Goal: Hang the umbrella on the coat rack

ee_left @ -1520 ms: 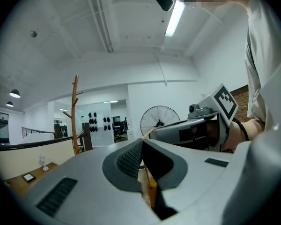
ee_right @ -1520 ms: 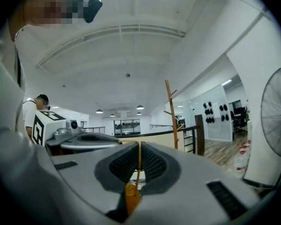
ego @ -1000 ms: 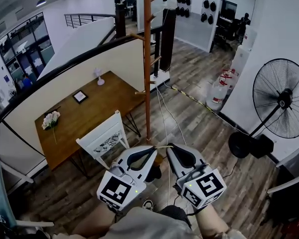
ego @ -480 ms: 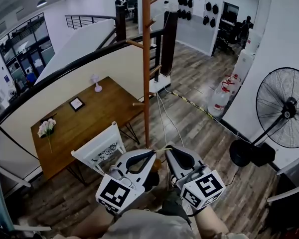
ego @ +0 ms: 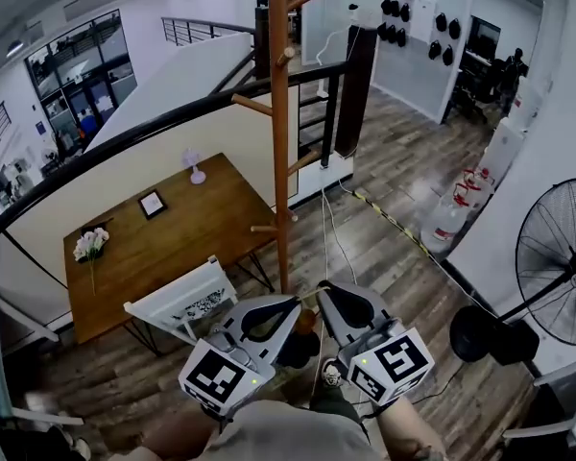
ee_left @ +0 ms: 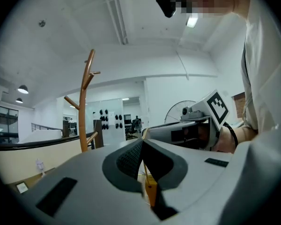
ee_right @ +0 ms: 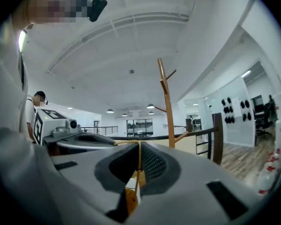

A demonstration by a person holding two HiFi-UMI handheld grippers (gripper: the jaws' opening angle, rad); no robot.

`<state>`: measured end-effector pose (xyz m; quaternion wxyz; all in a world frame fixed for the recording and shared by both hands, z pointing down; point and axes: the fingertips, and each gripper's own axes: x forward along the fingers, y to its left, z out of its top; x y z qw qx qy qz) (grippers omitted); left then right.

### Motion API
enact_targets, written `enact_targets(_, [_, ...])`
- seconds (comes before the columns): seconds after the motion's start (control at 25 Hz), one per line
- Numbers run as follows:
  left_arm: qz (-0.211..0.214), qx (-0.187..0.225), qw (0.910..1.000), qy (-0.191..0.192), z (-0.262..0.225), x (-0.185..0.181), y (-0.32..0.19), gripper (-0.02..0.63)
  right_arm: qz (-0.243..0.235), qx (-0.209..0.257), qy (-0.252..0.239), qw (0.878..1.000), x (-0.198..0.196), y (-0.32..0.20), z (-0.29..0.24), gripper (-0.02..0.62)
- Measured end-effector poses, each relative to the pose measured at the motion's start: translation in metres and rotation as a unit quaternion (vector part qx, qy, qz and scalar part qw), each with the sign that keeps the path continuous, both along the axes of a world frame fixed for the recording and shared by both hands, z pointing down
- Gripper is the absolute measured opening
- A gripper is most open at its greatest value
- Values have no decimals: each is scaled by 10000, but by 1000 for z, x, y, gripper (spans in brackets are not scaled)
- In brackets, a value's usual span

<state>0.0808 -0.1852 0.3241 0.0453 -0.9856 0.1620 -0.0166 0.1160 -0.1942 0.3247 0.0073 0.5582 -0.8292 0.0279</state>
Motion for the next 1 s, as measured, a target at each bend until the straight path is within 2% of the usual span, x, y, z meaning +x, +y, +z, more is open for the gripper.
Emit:
enact_targets(0.16, [-441, -117, 9989, -123, 0, 37, -32, 0, -430, -89, -59, 9990, 37, -32, -4, 9])
enact_targets(0.32, [-833, -255, 9962, -46, -2, 75, -64, 0, -898, -172, -178, 9957, 74, -62, -7, 9])
enact_targets(0.56, [-1439, -196, 9894, -73, -6, 111, -97, 0, -1514, -97, -87, 9884, 109, -96, -12, 9])
enact_targets(0.76, [-1812, -173, 9833, -43, -5, 123, -116, 0, -1922, -57, -28, 9813, 120, -119, -9, 9])
enact_targets(1.0, [-2064, -230, 9781, -161, 2, 118, -130, 0, -2213, -130, -169, 9750, 115, -136, 0, 9])
